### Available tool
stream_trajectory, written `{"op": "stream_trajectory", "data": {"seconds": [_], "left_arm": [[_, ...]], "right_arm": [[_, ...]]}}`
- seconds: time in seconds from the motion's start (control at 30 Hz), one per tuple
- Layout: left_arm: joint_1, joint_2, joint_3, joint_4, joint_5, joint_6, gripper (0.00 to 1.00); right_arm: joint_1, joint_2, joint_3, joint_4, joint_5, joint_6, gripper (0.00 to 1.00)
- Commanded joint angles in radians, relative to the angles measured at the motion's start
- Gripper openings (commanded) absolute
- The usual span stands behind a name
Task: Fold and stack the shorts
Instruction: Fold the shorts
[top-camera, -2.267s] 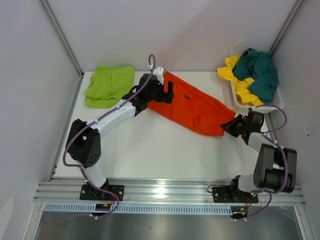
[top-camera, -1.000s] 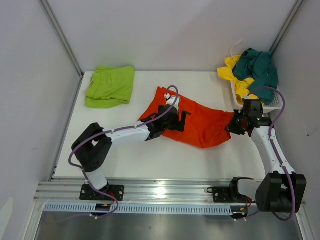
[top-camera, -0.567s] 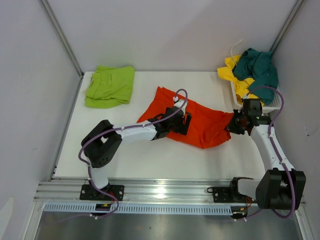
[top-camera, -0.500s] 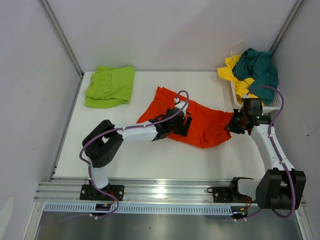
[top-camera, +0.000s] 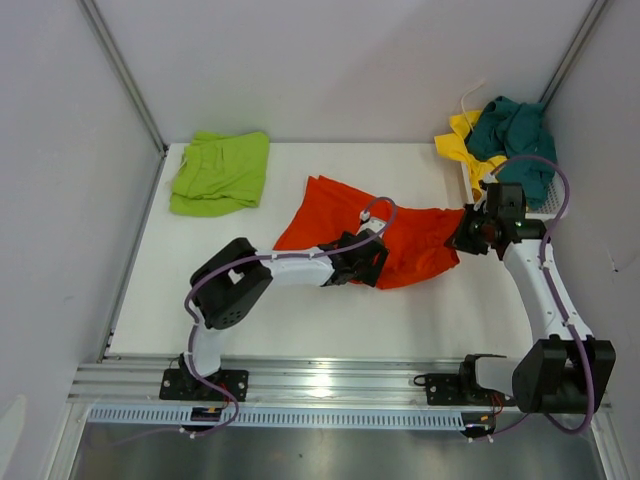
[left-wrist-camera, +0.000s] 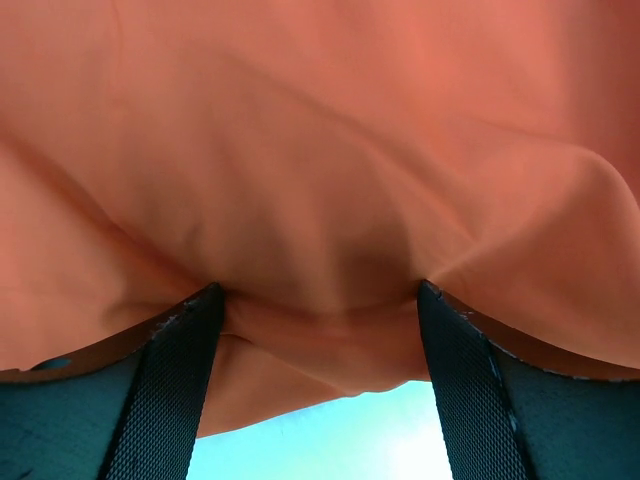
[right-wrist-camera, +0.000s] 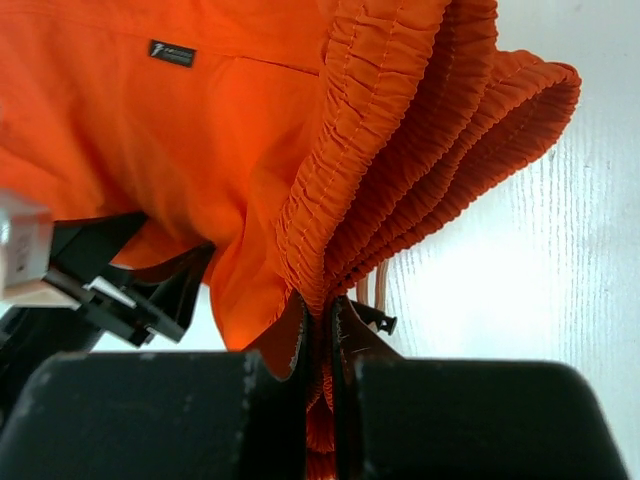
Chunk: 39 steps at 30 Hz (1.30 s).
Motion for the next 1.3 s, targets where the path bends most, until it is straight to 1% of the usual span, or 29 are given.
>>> {"op": "stream_trajectory", "data": {"seconds": [0.0, 0.07, 0.17, 0.23, 0.33, 0.37, 0.4, 0.53, 0.57, 0.73, 0.83, 0.93, 0.97, 1.03, 1.07, 1.1, 1.13, 1.27], "left_arm": [[-0.019, 0.031, 0.051, -0.104, -0.057, -0.057, 0.8], [-0.032, 0.036, 0.051, -0.108, -0.058, -0.077, 0.8], [-0.067, 0.035, 0.051, -0.11, -0.049, -0.122, 0.8], [-0.095, 0.03, 0.053, -0.111, -0.038, -0.16, 0.8], [-0.118, 0.013, 0.037, -0.09, 0.02, -0.215, 0.8], [-0.121, -0.004, 0.028, -0.061, 0.067, -0.232, 0.8], [-0.131, -0.013, 0.01, -0.052, 0.078, -0.238, 0.8], [-0.136, -0.1, -0.024, -0.071, 0.071, -0.255, 0.83], [-0.122, -0.149, -0.038, -0.075, 0.086, -0.252, 0.84], [-0.059, -0.277, -0.058, -0.151, 0.147, -0.237, 0.88], [-0.012, -0.381, -0.107, -0.173, 0.173, -0.223, 0.9], [0.078, -0.476, -0.173, -0.179, 0.234, -0.211, 0.91], [0.135, -0.493, -0.184, -0.188, 0.244, -0.194, 0.91], [0.196, -0.531, -0.228, -0.206, 0.259, -0.167, 0.91], [0.254, -0.544, -0.243, -0.205, 0.264, -0.16, 0.92], [0.282, -0.553, -0.294, -0.203, 0.271, -0.154, 0.92], [0.328, -0.565, -0.311, -0.193, 0.282, -0.145, 0.91], [0.394, -0.559, -0.42, -0.15, 0.278, -0.136, 0.92]], "right_arm": [[0.006, -0.04, 0.082, -0.012, -0.041, -0.023, 0.0], [0.006, -0.046, 0.101, -0.02, -0.057, -0.029, 0.0], [0.058, -0.05, 0.13, -0.037, -0.064, -0.049, 0.0], [0.069, -0.053, 0.133, -0.046, -0.066, -0.064, 0.0], [0.081, -0.064, 0.121, -0.05, -0.069, -0.078, 0.0], [0.081, -0.069, 0.116, -0.052, -0.068, -0.083, 0.0], [0.081, -0.072, 0.11, -0.049, -0.065, -0.09, 0.0], [0.081, -0.09, 0.093, -0.057, -0.061, -0.116, 0.0], [0.081, -0.098, 0.09, -0.054, -0.063, -0.119, 0.0], [0.081, -0.107, 0.083, -0.054, -0.069, -0.139, 0.0], [0.081, -0.115, 0.076, -0.054, -0.065, -0.152, 0.0], [0.083, -0.121, 0.072, -0.054, -0.066, -0.165, 0.0], [0.081, -0.119, 0.07, -0.055, -0.064, -0.17, 0.0], [0.084, -0.116, 0.07, -0.054, -0.066, -0.175, 0.0], [0.089, -0.116, 0.072, -0.054, -0.064, -0.179, 0.0], [0.092, -0.116, 0.072, -0.052, -0.061, -0.182, 0.0], [0.097, -0.113, 0.073, -0.054, -0.049, -0.184, 0.0], [0.132, -0.093, 0.079, -0.057, -0.022, -0.185, 0.0]]}}
